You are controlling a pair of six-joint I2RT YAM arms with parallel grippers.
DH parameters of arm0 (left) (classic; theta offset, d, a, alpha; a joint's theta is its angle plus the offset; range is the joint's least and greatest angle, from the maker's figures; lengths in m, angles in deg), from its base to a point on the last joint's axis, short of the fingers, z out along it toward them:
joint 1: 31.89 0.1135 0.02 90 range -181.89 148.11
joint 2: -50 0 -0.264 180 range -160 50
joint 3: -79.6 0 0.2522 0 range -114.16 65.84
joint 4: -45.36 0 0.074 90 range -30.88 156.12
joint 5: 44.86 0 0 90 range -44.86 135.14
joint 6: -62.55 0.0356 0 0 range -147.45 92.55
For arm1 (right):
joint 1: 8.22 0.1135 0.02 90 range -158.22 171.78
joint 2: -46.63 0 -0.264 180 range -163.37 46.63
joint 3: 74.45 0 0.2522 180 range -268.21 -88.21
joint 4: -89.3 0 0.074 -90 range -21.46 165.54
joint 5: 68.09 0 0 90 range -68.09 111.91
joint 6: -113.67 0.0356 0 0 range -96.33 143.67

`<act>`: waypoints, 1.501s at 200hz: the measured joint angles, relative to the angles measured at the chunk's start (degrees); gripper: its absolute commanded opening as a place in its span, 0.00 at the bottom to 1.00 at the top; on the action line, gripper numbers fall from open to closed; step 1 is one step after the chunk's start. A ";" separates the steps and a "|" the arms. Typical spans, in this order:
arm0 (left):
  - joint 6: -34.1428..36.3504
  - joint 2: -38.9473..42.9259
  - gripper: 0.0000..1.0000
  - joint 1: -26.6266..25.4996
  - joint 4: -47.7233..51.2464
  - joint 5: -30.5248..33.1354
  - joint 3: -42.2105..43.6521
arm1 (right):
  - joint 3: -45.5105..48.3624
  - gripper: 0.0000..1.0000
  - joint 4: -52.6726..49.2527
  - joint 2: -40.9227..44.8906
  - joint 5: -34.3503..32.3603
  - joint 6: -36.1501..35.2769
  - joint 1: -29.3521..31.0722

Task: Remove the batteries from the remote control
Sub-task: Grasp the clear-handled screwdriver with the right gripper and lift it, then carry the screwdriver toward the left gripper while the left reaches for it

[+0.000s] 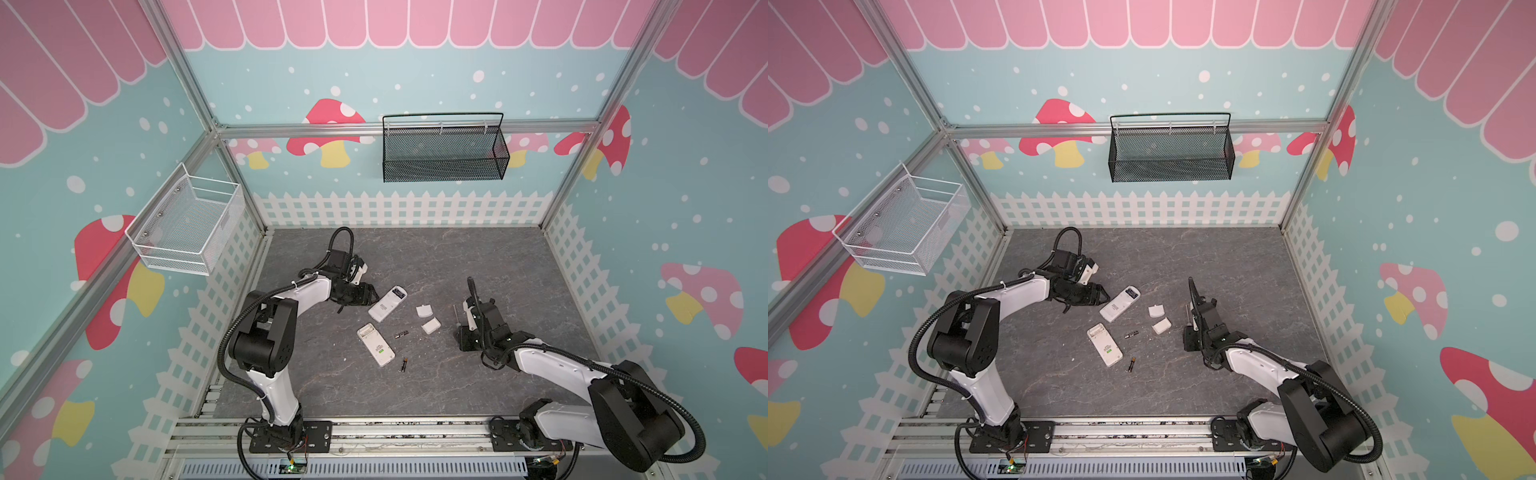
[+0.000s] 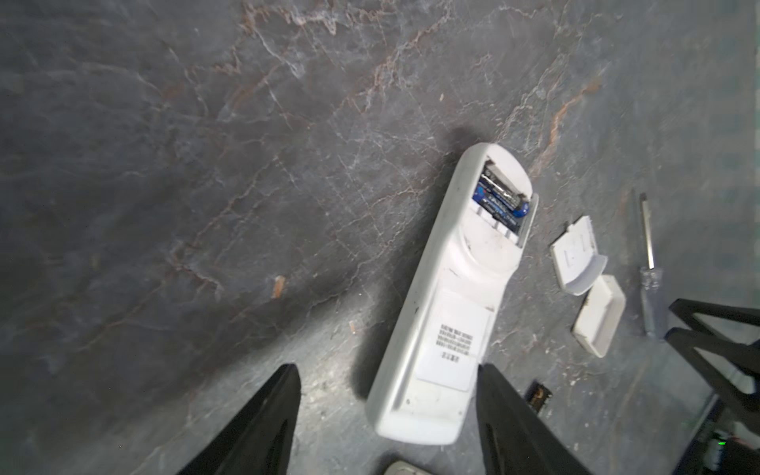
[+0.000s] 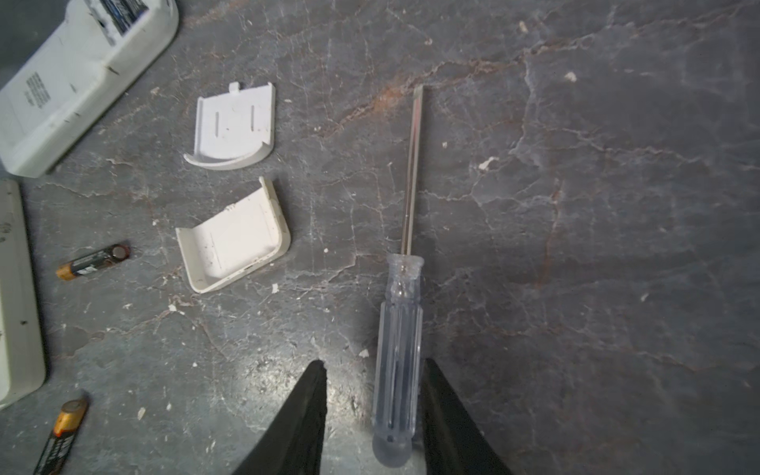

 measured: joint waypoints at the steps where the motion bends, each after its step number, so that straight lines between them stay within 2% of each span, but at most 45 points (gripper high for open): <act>1: -0.07 0.00 0.77 -0.02 0.02 0.15 -0.02 | 0.00 0.39 0.00 -0.09 -0.04 0.02 0.04; 25: 2.12 0.00 0.86 -0.50 0.44 1.99 -0.20 | 0.57 0.32 1.18 -1.33 -0.61 0.31 0.22; 88: 6.71 3.28 0.92 -2.05 2.97 4.59 -1.88 | 0.02 0.11 3.54 -4.35 -1.81 -0.74 0.28; 151: 12.96 10.10 0.92 -2.23 5.75 4.24 -3.54 | -2.93 0.08 3.04 -4.72 -1.68 -6.78 0.48; 191: 19.02 12.66 0.88 -1.33 12.28 -3.41 -9.57 | -5.49 0.05 7.48 -2.58 2.01 -15.02 0.48; 231: 22.88 14.91 0.82 -0.15 18.03 -12.66 -15.74 | -5.66 0.04 17.64 2.19 8.55 -23.89 0.50; 300: 25.70 14.49 0.73 0.02 24.17 -24.63 -18.34 | -5.88 0.05 26.86 1.31 18.23 -34.34 0.59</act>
